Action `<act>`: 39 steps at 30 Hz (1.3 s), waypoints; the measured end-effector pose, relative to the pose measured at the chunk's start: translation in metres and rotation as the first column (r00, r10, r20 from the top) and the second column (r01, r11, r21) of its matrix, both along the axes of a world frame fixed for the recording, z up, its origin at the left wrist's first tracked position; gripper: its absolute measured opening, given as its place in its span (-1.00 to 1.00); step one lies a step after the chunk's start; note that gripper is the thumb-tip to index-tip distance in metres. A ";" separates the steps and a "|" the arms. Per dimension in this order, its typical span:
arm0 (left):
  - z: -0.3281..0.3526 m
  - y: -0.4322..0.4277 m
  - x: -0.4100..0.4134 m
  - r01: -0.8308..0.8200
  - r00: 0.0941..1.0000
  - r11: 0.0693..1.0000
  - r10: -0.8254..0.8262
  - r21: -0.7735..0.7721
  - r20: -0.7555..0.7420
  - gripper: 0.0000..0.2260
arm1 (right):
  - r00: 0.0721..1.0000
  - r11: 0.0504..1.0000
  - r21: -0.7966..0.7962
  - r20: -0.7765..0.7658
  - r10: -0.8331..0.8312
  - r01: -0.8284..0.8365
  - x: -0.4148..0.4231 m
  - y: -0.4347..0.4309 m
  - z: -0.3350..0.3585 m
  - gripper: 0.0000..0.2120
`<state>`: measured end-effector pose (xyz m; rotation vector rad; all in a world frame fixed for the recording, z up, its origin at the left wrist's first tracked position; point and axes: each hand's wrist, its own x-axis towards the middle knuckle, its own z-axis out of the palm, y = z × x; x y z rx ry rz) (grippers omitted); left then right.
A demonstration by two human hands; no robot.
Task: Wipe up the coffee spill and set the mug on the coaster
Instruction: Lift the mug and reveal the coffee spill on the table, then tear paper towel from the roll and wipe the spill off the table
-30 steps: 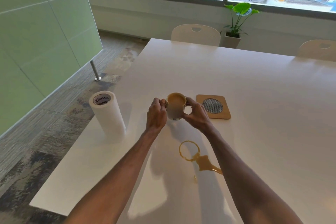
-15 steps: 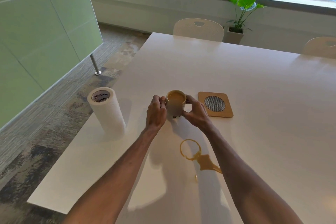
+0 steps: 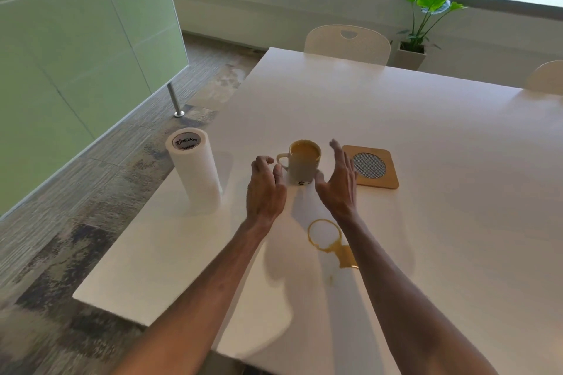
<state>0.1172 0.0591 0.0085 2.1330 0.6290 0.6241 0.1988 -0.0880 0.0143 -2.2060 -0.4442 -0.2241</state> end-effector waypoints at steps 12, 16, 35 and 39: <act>-0.011 0.005 -0.102 -0.099 0.992 0.989 0.090 0.109 0.084 -0.79 | 0.933 0.932 0.122 0.170 0.318 -0.340 -0.077 0.064 0.019 -0.50; -0.003 0.010 -0.142 -0.339 0.923 0.918 0.281 0.205 0.264 -0.80 | 0.875 0.864 0.139 0.083 0.476 -0.484 -0.092 0.093 0.028 -0.58; 0.017 0.063 -0.124 -0.402 0.891 0.916 0.393 -0.005 0.229 -0.24 | 0.793 0.785 0.358 -0.167 0.586 -0.506 -0.098 0.165 0.069 -0.62; 0.019 0.073 -0.120 -0.380 0.888 0.924 0.377 -0.040 0.264 -0.23 | 0.833 0.802 0.358 -0.106 0.543 -0.477 -0.102 0.164 0.063 -0.77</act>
